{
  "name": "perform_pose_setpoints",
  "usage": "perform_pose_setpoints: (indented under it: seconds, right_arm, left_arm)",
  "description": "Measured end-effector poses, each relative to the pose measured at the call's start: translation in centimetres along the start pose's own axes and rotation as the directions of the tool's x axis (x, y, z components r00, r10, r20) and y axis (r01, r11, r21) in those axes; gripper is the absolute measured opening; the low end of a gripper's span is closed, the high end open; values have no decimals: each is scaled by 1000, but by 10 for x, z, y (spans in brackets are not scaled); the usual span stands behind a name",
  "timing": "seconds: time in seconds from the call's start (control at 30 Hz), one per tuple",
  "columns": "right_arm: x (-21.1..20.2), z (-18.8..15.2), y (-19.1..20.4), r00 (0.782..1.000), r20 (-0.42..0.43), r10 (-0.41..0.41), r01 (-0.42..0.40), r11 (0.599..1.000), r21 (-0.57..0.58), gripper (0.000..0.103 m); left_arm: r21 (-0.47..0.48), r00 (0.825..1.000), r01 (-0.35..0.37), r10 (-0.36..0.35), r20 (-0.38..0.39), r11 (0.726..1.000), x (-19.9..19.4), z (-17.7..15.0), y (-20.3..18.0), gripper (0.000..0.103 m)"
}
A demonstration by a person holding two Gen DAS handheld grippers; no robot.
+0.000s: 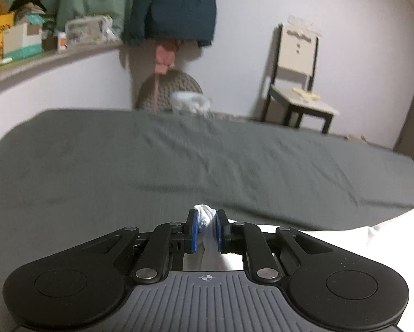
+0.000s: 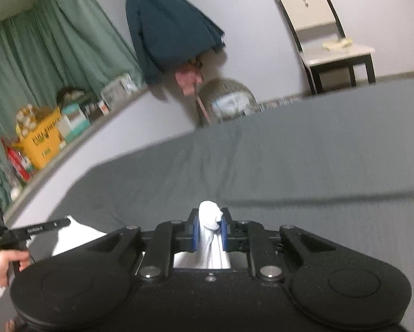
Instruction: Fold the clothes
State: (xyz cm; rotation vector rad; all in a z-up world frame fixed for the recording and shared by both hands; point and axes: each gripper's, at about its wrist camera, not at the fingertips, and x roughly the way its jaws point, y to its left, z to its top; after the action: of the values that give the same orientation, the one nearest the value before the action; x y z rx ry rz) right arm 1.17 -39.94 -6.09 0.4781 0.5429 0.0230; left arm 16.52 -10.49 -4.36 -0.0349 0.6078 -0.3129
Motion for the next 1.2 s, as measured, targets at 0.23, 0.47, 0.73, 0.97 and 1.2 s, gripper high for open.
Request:
perform_pose_setpoints:
  seconds: [0.23,0.47,0.73,0.97,1.2]
  right_arm:
    - [35,12,-21,1000,18,-1,0,999,46,15]
    - [25,8,-32,997,15,79,-80,992,102,15]
    - [-72,-2,25,985,-62,161,-161,987,2,15]
    - [-122,-25,69,944,-312,107,-158,977,-141,15]
    - [-109,-66,107,827,-558,-60,-154,932,-328,15]
  left_arm:
    - [-64,999,-18,20,32,998,29,24,16,13]
    - [-85,998,19,-15,54,996,34,0,21,13]
    - [64,979,170,-176,99,983,-76,-9,36,13]
    - [179,974,223,-227,2,958,-159,-41,40,12]
    - [265,960,272,-242,-142,925,-183,-94,44,12]
